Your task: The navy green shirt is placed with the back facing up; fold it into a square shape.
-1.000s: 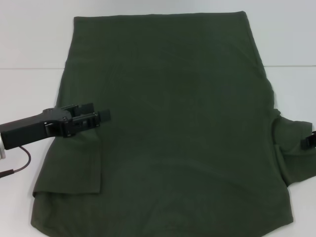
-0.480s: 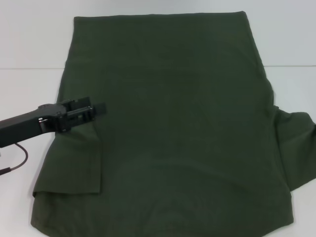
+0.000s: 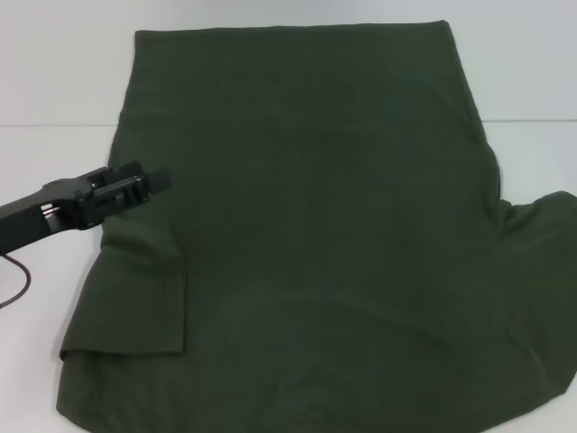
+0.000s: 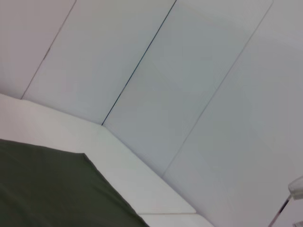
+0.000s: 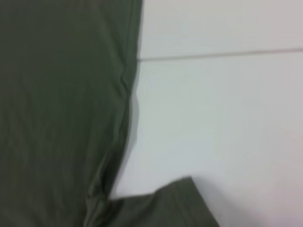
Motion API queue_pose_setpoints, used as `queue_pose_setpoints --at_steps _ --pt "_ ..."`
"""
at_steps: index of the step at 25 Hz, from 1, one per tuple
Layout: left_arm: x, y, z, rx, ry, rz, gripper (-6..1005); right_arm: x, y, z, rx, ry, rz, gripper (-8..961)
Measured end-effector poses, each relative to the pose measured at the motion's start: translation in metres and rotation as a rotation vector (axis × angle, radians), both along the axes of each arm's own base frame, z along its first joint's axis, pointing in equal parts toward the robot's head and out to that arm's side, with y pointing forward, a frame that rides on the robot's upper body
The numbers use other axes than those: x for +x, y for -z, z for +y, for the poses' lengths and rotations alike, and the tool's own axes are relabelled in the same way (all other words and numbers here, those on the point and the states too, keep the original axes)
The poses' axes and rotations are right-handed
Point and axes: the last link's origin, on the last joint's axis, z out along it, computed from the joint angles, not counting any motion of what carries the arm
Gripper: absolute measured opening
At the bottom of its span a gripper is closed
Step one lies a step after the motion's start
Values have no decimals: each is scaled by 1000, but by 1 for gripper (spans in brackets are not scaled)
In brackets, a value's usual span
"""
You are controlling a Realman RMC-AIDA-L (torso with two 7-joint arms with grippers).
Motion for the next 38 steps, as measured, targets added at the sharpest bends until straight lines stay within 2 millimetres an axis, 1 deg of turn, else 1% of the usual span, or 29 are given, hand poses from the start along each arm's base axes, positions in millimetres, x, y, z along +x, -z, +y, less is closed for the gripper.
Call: queue_pose_setpoints --at_steps 4,9,15,19,21,24,25,26,27,30,34,38 --pt "0 -1 -2 7 3 -14 766 -10 2 3 -19 -11 22 43" --pt "-1 -5 -2 23 -2 -26 766 -28 11 -4 -148 -6 69 43" --pt "-3 -10 -2 47 -12 -39 766 -53 -2 -19 -211 -10 93 44" --pt "-3 -12 -1 56 -13 -40 765 -65 0 -22 -258 -14 110 44" --pt "-3 -12 0 59 -15 -38 765 -72 6 -19 -278 -25 120 44" --pt "-3 -11 1 60 -16 -40 765 -85 22 -13 -324 -45 137 44" --pt "-4 -11 1 60 -17 -42 765 -94 31 -9 -357 -59 144 44" --pt "-4 -10 1 60 -18 -45 765 -98 35 -8 -369 -65 144 44" --pt "-4 -10 1 60 -19 -46 765 -98 35 -8 -369 -65 144 44" --pt "-5 -11 1 63 -23 -54 765 -110 45 -4 -406 -85 135 44" --pt "-7 -13 0 74 -30 -62 765 -123 54 -1 -429 -113 127 44" --pt "-10 -14 -1 84 -38 -69 765 -131 60 0 -451 -124 131 44"
